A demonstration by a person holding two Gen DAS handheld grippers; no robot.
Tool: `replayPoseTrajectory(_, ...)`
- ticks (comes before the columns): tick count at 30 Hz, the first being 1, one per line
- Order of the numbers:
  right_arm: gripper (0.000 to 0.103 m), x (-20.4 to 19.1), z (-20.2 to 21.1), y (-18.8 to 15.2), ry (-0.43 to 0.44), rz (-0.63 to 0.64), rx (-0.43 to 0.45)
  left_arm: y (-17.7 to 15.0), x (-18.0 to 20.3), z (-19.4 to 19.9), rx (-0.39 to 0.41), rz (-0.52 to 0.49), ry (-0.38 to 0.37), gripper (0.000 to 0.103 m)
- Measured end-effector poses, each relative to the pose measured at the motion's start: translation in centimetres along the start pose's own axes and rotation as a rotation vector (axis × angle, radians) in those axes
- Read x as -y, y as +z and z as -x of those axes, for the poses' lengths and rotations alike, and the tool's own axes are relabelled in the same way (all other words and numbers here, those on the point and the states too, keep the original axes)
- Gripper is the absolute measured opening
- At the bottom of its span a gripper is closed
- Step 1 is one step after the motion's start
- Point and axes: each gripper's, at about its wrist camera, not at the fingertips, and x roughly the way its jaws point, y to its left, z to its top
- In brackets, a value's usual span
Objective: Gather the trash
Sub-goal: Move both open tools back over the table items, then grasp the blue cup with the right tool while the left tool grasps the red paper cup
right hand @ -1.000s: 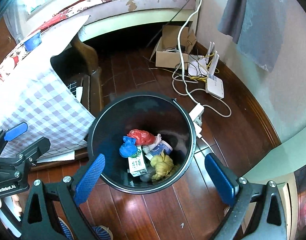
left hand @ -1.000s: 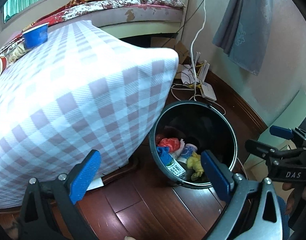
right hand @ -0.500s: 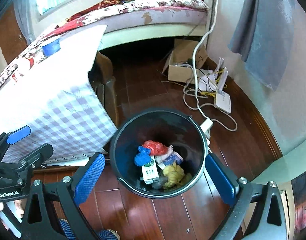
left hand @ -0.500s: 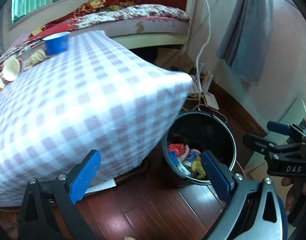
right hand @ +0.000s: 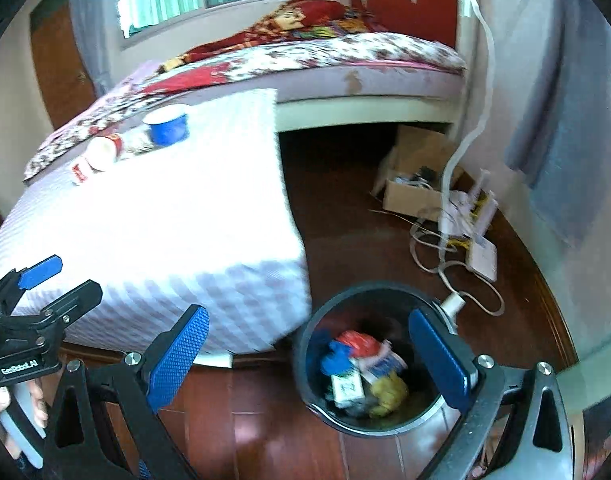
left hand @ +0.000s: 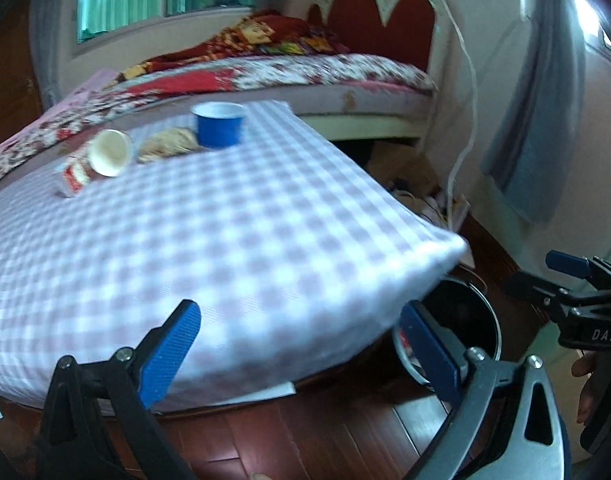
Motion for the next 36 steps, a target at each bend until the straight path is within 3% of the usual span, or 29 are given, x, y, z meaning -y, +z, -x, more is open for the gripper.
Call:
replayPoseTrajectory(9,0.102,-8.4,-2.6,5.2,0.063,0.111,0.052,1.7,-9.3,0.1,0.034,0.103,0.118,0.1)
replayPoseTrajectory(18,0.102,-15.6,-8.2,11.3,0.137,0.166,0.058,4.5,-17.9,-2.0,0.049,0.201,0.201,0.097)
replayPoseTrajectory(27,0.102,-18.6,-14.4,15.4,0.139,0.174,0.01,6.3,-24.2,-6.0,0.019,0.288,0.208,0.089)
replayPoseTrajectory(31,0.102,-19.2,-16.5,17.0,0.141,0.163,0.02,7.4,-24.9,-7.5,0.02,0.288,0.196,0.086)
replayPoseTrajectory(36,0.102,-19.4,-19.4,19.3,0.14,0.139,0.018,10.1,-24.8,-9.9,0.035,0.268,0.155,0.075)
